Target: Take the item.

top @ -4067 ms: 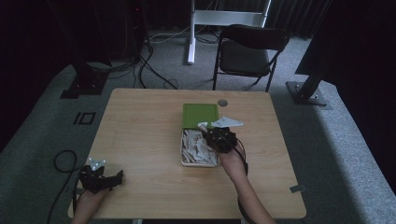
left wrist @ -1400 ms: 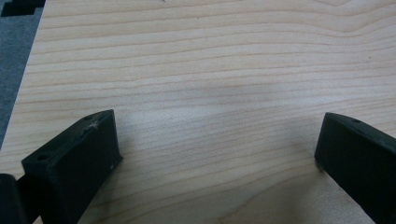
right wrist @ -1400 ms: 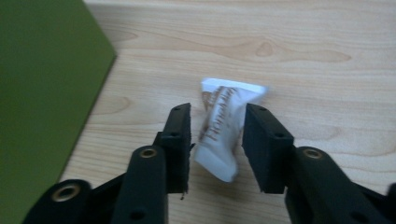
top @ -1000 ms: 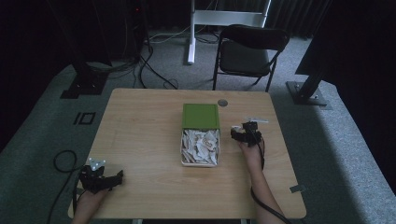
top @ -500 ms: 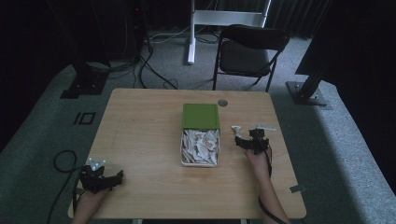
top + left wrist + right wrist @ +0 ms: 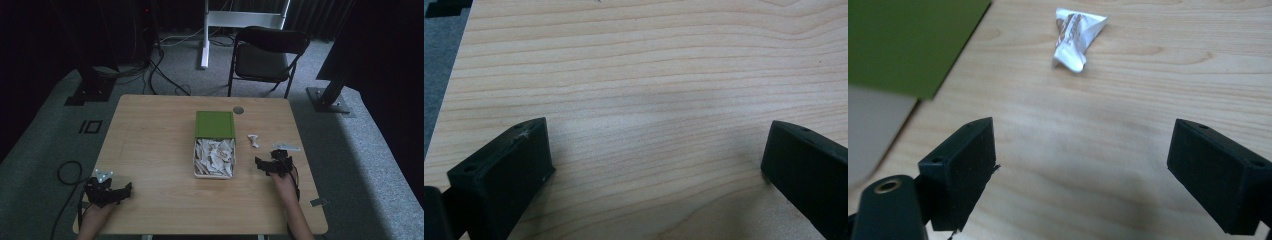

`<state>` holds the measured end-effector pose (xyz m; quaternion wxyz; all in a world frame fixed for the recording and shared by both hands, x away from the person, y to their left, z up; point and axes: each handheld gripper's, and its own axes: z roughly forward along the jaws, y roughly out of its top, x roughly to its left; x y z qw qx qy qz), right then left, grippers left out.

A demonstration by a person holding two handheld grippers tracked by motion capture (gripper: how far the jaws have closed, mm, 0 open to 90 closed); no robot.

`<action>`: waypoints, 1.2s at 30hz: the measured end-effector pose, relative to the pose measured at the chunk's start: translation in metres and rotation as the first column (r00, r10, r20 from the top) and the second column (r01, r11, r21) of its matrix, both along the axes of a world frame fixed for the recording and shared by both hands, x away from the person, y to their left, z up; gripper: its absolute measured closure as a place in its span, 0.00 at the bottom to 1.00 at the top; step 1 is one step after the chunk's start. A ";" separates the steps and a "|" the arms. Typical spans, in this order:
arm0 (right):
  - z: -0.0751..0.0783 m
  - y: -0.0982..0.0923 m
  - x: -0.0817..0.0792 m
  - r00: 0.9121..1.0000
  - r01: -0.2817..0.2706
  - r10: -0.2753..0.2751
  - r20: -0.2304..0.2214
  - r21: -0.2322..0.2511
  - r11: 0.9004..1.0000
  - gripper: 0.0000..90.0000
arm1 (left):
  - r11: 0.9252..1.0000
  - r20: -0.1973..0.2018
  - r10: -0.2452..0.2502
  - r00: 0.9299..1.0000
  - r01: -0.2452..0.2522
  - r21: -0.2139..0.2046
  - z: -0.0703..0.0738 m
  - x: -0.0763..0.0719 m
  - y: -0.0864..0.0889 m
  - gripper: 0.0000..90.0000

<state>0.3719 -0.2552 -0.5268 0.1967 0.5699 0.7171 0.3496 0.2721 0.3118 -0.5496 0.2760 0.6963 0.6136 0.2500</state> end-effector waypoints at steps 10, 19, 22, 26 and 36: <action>-0.003 -0.006 -0.027 0.998 0.041 -0.041 0.053 0.002 0.999 0.13 | 1.000 0.000 0.000 1.000 0.000 0.000 0.000 0.000 0.000 0.01; -0.008 -0.026 -0.043 0.988 0.140 -0.141 0.058 0.025 0.990 0.13 | 1.000 -0.001 -0.001 1.000 0.001 0.001 0.000 0.000 0.000 0.01; -0.010 -0.033 -0.047 0.986 0.159 -0.159 0.054 0.007 0.987 0.13 | 1.000 -0.001 -0.001 1.000 0.001 0.001 0.000 0.000 0.000 0.01; -0.013 -0.042 -0.051 0.981 0.189 -0.188 0.036 -0.014 0.982 0.13 | 1.000 -0.001 -0.001 1.000 0.001 0.002 0.000 0.000 0.000 0.01; -0.020 -0.050 -0.060 0.968 0.247 -0.241 0.077 -0.089 0.965 0.13 | 1.000 -0.001 -0.001 1.000 0.001 0.002 0.000 0.000 0.000 0.01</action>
